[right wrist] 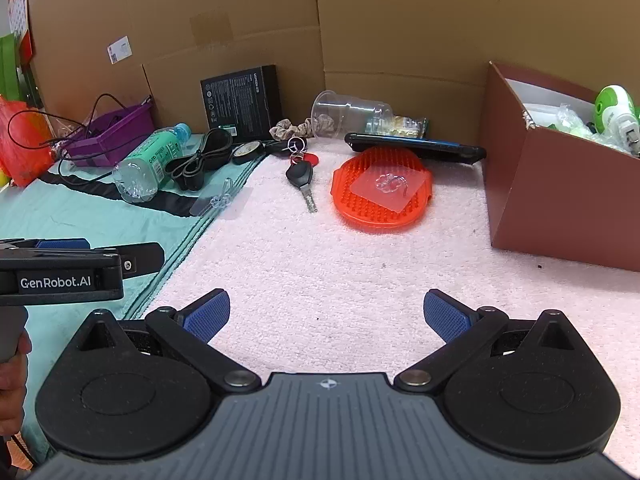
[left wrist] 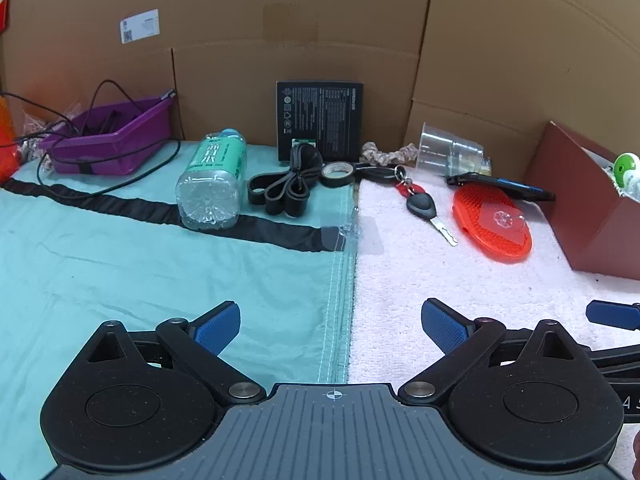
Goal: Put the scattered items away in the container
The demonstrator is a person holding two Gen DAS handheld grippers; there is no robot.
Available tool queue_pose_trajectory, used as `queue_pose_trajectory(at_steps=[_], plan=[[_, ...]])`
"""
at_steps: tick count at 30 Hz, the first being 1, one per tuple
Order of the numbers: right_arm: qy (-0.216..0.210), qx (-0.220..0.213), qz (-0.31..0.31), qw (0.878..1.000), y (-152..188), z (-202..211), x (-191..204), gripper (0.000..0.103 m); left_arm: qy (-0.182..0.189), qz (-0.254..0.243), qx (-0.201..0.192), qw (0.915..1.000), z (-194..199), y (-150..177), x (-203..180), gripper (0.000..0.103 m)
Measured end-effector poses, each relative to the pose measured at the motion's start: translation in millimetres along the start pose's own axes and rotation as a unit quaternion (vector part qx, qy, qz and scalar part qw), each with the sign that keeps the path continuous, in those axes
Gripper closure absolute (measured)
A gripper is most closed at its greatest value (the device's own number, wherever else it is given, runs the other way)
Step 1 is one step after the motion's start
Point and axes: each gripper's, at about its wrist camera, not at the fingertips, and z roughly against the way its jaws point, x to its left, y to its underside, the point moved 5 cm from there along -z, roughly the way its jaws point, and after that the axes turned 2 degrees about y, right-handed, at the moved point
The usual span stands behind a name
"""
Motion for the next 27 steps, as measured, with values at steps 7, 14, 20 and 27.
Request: queue_pose_trajectory(at_steps=[7, 14, 20, 27], plan=[[-0.005, 0.004, -0.001, 1.000, -3, -4, 2, 0.000, -0.003, -0.003, 0.010, 0.9999, -7, -3, -1, 0.001], [-0.004, 0.011, -0.004, 1.000, -5, -10, 3, 0.000, 0.004, -0.006, 0.022, 0.9997, -18, -7, -4, 0.001], [-0.010, 0.011, -0.008, 1.000, -10, -17, 2, 0.000, 0.010, -0.005, 0.019, 0.9997, -28, -19, -4, 0.001], [-0.019, 0.015, -0.015, 1.000, -17, -30, 1, 0.000, 0.015, -0.002, 0.033, 0.9993, -49, -29, -6, 0.001]])
